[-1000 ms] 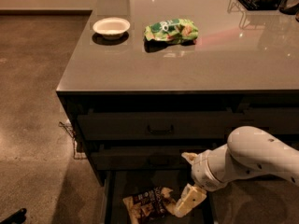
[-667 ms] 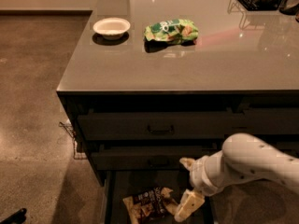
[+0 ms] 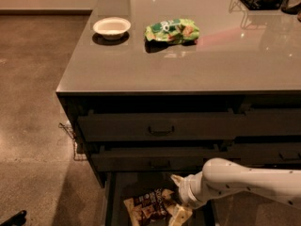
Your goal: Pick brown chip bag from bottom drawer and place on counter
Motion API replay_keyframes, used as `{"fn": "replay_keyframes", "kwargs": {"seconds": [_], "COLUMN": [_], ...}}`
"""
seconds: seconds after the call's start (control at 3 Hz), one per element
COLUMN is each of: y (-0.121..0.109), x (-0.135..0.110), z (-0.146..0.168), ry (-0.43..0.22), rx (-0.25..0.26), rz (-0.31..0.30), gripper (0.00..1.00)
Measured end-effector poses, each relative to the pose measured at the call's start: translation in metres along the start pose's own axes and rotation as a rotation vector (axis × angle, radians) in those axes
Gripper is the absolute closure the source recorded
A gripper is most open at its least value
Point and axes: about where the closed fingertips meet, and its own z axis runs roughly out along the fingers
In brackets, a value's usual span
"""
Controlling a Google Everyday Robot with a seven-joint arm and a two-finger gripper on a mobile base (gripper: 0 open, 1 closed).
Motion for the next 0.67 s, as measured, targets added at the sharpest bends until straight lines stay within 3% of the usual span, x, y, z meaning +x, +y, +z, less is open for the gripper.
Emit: {"fn": "replay_keyframes", "kwargs": {"seconds": [0.33, 0.67], "y": [0.0031, 0.0031], "x": [0.0211, 0.0211], "z": [0.0745, 0.0746], "ry": [0.002, 0.002], "rx": [-0.044, -0.043], "rz": [0.009, 0.009], "gripper": [0.0, 0.0]}}
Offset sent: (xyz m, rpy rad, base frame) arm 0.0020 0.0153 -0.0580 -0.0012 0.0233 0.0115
